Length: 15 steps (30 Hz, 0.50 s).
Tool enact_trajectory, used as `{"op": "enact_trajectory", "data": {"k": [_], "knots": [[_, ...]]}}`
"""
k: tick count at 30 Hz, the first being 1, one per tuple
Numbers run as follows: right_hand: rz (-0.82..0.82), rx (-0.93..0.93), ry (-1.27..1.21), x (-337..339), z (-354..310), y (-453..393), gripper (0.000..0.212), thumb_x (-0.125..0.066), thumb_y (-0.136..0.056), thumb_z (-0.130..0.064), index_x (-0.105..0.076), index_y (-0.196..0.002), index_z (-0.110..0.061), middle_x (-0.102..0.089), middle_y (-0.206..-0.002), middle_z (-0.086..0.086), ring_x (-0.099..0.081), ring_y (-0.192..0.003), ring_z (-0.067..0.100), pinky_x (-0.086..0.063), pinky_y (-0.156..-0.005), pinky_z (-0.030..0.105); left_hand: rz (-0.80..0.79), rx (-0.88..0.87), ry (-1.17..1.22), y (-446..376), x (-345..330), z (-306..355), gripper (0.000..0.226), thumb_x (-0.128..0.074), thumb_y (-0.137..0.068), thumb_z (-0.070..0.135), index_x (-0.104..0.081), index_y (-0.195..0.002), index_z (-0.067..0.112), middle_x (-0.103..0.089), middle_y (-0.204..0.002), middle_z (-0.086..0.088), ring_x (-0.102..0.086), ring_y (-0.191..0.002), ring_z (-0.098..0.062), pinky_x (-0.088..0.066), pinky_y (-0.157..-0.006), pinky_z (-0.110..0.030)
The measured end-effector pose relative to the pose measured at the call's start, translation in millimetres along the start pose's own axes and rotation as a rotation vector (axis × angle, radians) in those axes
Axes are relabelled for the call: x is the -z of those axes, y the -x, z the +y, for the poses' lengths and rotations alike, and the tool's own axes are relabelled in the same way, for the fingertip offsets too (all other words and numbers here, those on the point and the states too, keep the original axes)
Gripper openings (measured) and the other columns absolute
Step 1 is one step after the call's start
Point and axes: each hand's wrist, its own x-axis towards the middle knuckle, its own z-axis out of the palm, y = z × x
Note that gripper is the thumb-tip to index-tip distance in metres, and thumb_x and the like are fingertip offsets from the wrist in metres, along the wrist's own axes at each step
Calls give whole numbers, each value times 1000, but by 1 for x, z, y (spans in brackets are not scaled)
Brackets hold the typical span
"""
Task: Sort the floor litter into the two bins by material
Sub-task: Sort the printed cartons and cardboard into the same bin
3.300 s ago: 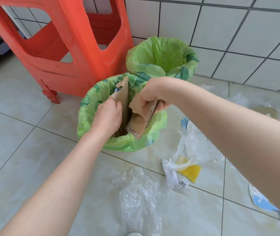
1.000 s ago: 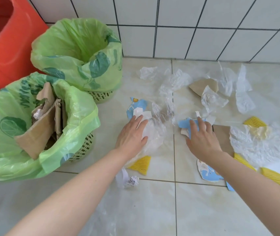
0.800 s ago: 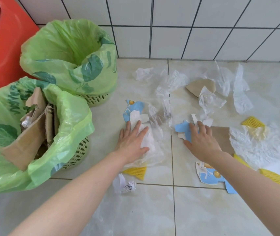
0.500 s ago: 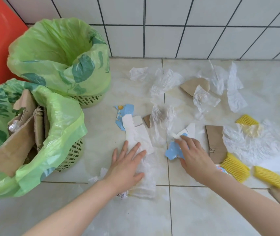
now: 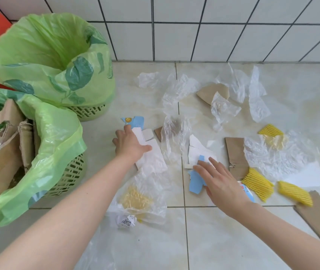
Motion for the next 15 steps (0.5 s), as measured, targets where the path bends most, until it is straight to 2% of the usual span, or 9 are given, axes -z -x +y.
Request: {"op": "enact_trajectory", "data": {"k": [2,4,7,8,10,13,15], "knots": [[16,-6,-44,-2,0,1,79,-70,-60,8,-45,-131,-16,-54,-129,7,-50,-120,39,-48,-94,47,-64,54,-77,2,-8,4,110,-86,-60,37,-16,-142,14,-27,-133,-13,-35,-120,-35,-36,-92,-36],[21,-31,-88,0,-2,0,82,-73,-60,6,-42,-132,-18,-51,-126,7,-50,-113,37,-51,-85,46,-78,44,-95,6,-16,6,112,-87,-59,29,-13,-142,15,-25,-133,-13,-37,-117,-35,-38,-89,-36],[35,-104,-119,7,-6,-1,81,-86,-50,-7,-49,-121,-21,-54,-113,7,-55,-93,35,-52,-60,40,-68,47,51,8,-20,9,106,-82,-65,12,-12,-144,18,-29,-134,-16,-43,-117,-36,-40,-90,-35],[24,-132,-132,9,-8,-1,82,-88,-47,-11,-49,-118,-22,-53,-108,7,-56,-87,33,-50,-56,38,-59,46,133,11,-20,8,99,-78,-68,6,-15,-143,18,-34,-132,-15,-45,-114,-34,-41,-86,-34],[11,-137,-184,11,-11,0,81,-84,-52,-9,-43,-120,-26,-46,-109,7,-55,-82,31,-49,-59,37,-60,61,312,16,-19,5,83,-71,-72,0,-23,-138,16,-46,-120,-9,-50,-100,-28,-42,-76,-31],[-32,-96,-282,12,-12,4,86,-68,-71,-4,-24,-138,-35,-28,-128,4,-52,-99,30,-50,-80,35,-145,146,599,18,-15,-3,59,-74,-74,1,-45,-124,12,-56,-107,-5,-56,-89,-22,-43,-71,-29],[-53,-78,-268,14,-15,8,92,-65,-77,-6,-11,-145,-38,-16,-142,4,-48,-110,27,-48,-83,30,-207,169,705,16,-11,-7,33,-74,-77,9,-60,-107,9,-65,-97,-9,-59,-75,-20,-45,-63,-26]]}}
